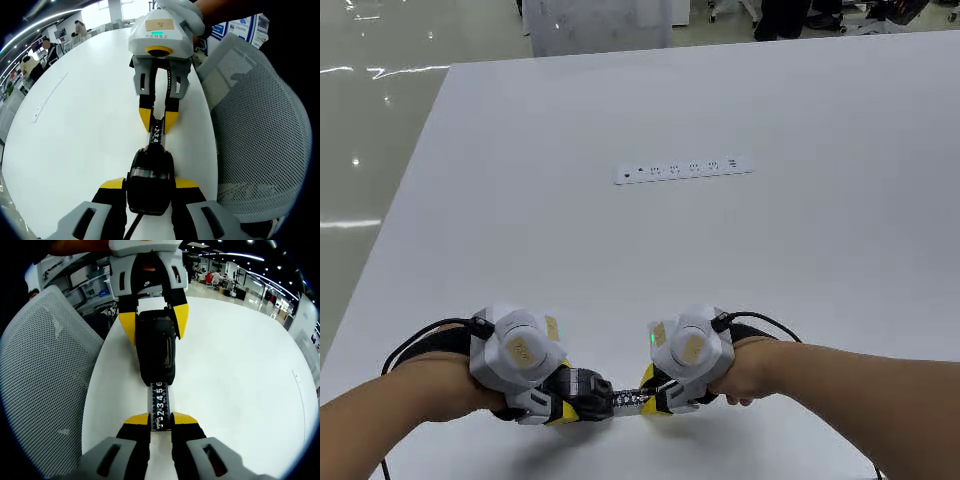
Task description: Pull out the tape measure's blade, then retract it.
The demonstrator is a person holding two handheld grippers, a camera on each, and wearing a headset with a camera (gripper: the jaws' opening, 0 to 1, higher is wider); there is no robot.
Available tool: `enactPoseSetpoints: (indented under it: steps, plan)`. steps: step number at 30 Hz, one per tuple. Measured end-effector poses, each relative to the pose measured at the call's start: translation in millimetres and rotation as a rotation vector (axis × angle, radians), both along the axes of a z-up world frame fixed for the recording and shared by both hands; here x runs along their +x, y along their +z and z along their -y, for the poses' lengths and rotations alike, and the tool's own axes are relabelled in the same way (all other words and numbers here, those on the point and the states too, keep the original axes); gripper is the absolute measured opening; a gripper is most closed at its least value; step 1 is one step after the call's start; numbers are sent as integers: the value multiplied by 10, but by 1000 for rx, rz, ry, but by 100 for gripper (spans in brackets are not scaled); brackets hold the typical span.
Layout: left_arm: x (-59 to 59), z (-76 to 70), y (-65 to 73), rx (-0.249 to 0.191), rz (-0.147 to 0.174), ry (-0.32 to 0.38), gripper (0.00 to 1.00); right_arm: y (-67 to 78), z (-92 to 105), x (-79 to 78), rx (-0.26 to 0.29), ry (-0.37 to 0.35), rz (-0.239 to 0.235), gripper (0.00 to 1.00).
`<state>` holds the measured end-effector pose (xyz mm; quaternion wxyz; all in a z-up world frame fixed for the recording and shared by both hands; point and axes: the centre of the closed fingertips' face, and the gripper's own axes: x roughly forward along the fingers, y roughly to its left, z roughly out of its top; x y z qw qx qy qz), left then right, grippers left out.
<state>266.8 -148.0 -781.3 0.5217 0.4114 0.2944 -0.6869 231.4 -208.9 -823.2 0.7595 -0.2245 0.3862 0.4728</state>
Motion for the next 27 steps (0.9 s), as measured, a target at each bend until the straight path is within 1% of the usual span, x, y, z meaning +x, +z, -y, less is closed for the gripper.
enactPoseSetpoints:
  steps: [11, 23, 27]
  plan:
    - [5, 7, -4, -2, -4, 4, 31, 5, 111, -41, -14, -2, 0, 13]
    - [4, 7, -10, -7, -2, 9, 31, 3, 211, -68, -23, -8, 3, 13]
    - [5, 8, -11, -7, -1, 12, 31, 1, 232, -77, -28, 15, 15, 13]
